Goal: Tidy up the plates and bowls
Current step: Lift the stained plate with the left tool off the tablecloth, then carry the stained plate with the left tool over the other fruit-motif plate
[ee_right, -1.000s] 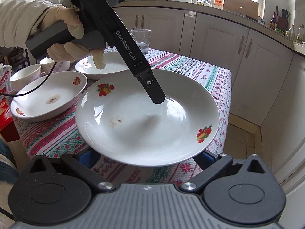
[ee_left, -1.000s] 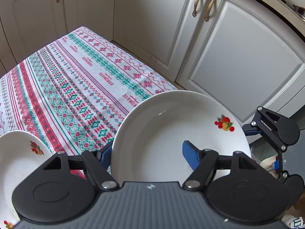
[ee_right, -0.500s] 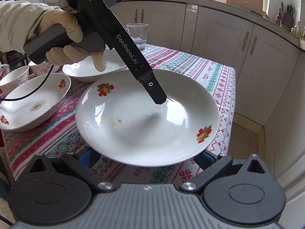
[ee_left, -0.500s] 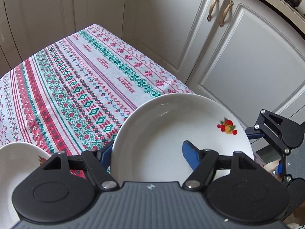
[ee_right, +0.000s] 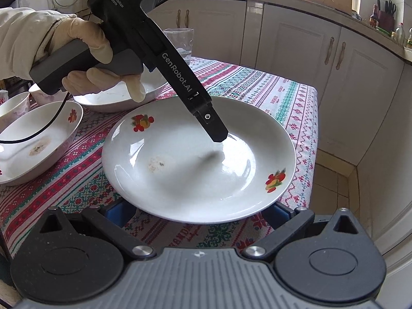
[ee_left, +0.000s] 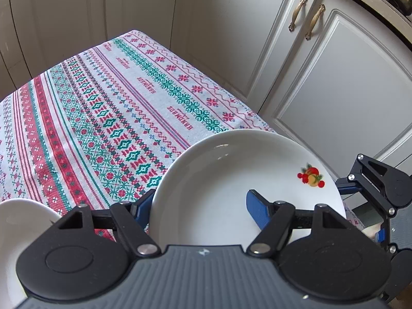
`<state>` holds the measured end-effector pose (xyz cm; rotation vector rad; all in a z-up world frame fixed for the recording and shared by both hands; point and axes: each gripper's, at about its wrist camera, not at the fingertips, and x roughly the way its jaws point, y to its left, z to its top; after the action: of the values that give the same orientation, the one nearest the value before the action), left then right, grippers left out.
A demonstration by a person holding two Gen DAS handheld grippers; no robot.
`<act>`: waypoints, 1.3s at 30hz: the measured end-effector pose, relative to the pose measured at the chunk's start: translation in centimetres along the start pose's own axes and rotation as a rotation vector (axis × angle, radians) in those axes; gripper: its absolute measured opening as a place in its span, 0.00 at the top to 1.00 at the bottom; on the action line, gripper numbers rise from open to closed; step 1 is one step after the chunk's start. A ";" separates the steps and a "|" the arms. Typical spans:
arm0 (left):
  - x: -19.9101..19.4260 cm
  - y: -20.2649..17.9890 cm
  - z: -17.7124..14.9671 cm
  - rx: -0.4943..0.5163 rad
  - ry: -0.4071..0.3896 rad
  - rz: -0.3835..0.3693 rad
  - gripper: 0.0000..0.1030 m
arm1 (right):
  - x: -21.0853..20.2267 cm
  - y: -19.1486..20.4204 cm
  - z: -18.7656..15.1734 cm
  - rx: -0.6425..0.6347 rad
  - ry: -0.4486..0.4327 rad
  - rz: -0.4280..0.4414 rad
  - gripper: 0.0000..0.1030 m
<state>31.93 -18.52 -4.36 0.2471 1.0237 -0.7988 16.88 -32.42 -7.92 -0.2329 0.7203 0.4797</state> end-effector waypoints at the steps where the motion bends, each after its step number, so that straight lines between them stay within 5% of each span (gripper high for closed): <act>1: 0.0 -0.1 0.0 0.004 -0.001 0.002 0.29 | 0.1 0.0 0.0 0.000 0.003 -0.001 0.00; 14: -0.4 -0.3 -0.1 0.023 -0.016 0.025 0.26 | 0.0 0.2 -0.2 0.007 -0.001 -0.012 0.00; 23: -7.1 -1.3 -2.1 0.054 -0.132 0.113 0.19 | -3.7 1.4 -1.2 -0.003 -0.034 -0.029 0.00; 31: -13.8 -2.5 -7.2 0.034 -0.190 0.171 0.16 | -6.5 5.5 -2.4 -0.013 -0.080 0.018 0.00; 39: -16.9 -2.0 -15.3 -0.048 -0.138 0.250 0.15 | -6.5 9.7 -2.7 -0.042 -0.119 0.098 0.00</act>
<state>15.79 -3.70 2.10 0.2694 0.8611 -0.5559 6.28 -27.21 -5.89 -0.2072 0.6076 0.5973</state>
